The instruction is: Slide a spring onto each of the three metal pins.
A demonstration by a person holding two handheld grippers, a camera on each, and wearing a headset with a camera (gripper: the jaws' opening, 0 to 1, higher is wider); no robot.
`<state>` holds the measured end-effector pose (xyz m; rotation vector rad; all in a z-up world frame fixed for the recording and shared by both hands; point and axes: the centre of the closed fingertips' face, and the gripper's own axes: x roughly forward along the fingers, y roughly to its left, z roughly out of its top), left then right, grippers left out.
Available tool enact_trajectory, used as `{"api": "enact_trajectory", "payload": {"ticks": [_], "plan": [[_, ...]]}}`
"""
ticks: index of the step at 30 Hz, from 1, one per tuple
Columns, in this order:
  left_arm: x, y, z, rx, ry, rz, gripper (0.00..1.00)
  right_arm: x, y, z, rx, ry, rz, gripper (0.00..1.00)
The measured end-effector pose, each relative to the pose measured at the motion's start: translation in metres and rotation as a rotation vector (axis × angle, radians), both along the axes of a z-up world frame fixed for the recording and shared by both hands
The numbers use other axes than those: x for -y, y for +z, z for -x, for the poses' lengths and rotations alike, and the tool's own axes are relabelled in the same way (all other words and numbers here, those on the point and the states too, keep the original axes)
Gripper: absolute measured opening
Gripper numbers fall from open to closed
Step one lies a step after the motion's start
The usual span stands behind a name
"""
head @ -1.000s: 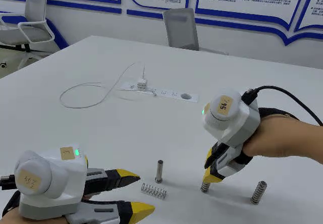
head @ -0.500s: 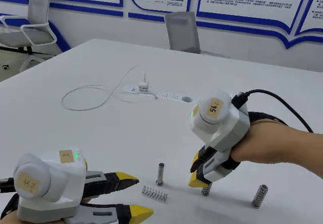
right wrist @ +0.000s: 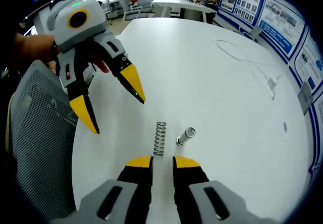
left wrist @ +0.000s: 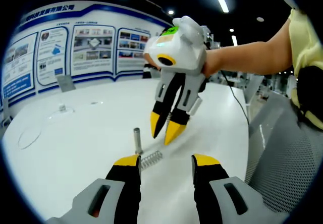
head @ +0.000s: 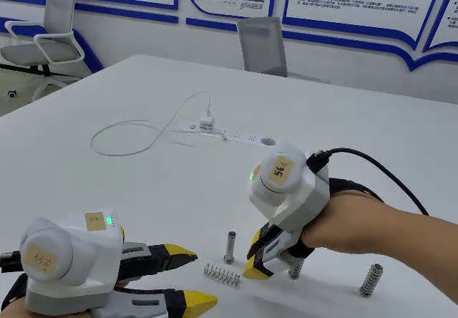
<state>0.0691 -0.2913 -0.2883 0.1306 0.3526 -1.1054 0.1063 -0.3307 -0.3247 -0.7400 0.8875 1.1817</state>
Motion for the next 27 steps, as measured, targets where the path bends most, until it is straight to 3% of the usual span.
{"api": "enact_trajectory", "payload": {"ticks": [13, 27], "plan": [[-0.004, -0.001, 0.0, -0.004, 0.013, 0.001, 0.41, -0.01, -0.022, 0.002, -0.031, -0.034, 0.007, 0.15], [-0.006, -0.001, -0.001, -0.004, 0.018, 0.0, 0.41, -0.01, -0.031, 0.002, -0.04, -0.04, 0.028, 0.12]]}}
